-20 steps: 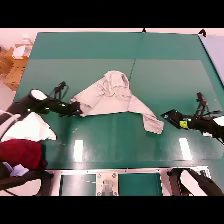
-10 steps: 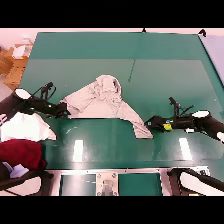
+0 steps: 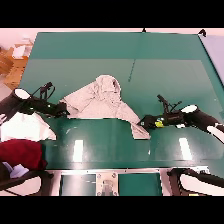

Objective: Fold the shirts.

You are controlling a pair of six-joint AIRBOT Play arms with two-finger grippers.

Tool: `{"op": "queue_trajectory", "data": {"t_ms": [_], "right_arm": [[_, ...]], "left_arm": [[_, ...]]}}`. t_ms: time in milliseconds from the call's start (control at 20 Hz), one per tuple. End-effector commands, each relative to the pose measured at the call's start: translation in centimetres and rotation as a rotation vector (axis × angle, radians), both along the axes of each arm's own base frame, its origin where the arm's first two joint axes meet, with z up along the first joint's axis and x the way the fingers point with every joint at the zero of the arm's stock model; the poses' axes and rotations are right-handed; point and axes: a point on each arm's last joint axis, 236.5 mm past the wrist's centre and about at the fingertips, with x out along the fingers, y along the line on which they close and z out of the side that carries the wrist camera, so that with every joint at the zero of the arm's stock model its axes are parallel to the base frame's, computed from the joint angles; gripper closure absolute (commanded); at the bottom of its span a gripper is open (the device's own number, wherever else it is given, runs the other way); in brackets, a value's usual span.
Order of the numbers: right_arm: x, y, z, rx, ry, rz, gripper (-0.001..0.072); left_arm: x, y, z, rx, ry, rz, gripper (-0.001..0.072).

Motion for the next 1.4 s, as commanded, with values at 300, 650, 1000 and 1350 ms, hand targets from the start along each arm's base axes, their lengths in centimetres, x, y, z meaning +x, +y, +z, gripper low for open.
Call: {"op": "queue_trajectory", "data": {"t_ms": [300,650,1000,1350], "right_arm": [[3.6,2.6,9.5,0.209,-0.159,0.089,0.0703],[6.7,-4.8,45.8,0.161,-1.121,-0.109,0.0703],[-3.4,-7.6,62.7,-0.139,-1.666,-0.388,0.0703],[-2.6,-9.0,62.2,-0.168,-1.655,-0.439,0.0703]], "left_arm": [[1.7,-1.0,7.2,-0.042,-0.073,-0.095,0.0686],[1.1,-3.5,43.3,-0.051,-0.963,-0.138,0.0685],[-9.9,-5.5,58.4,-0.040,-1.363,-0.196,0.0684],[-8.9,-5.2,57.2,-0.021,-1.325,-0.203,0.0685]]}}
